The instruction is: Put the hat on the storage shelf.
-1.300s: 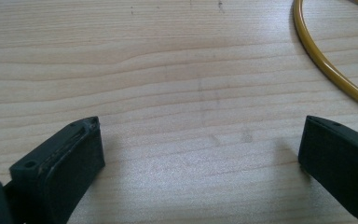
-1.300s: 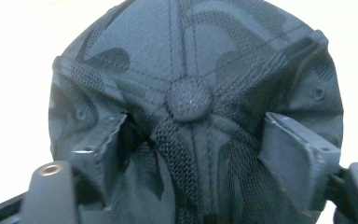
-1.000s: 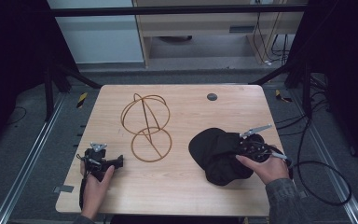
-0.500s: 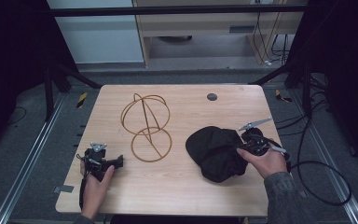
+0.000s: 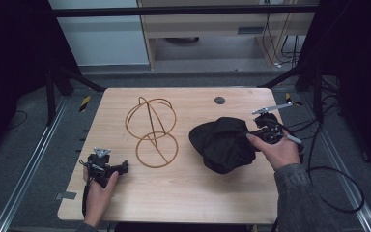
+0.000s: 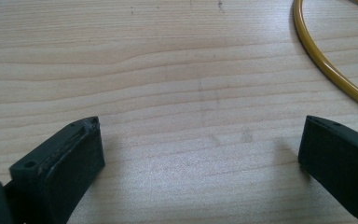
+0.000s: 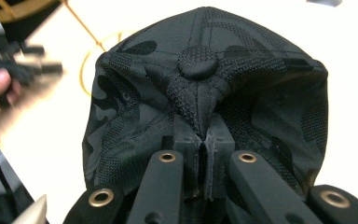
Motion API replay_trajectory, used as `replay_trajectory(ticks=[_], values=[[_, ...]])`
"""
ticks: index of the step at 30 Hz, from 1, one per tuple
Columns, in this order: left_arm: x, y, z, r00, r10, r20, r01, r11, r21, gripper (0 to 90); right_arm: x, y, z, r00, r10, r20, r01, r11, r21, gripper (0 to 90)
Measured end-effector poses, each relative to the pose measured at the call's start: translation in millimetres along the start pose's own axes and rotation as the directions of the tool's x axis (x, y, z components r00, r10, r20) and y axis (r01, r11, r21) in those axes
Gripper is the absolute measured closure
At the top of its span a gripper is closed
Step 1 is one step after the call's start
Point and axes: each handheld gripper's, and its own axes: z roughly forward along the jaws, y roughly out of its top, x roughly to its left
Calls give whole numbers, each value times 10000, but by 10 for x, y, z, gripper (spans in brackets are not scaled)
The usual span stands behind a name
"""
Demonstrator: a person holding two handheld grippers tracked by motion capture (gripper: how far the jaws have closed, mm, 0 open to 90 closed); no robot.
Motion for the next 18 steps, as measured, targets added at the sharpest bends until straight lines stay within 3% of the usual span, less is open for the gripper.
replay_trajectory(ticks=[6,13,18], values=[[0,0,0,10000,6,-1,-6,10000,2,0,14,168,-195,9993,371,16,-368,9944,-991,864],[2,0,-1,10000,25,-2,-25,10000,18,0,52,340,-359,9982,599,17,-585,9807,-1866,865],[0,0,0,10000,8,0,-8,10000,6,0,109,450,-447,9968,726,-319,-782,9684,-2368,865]])
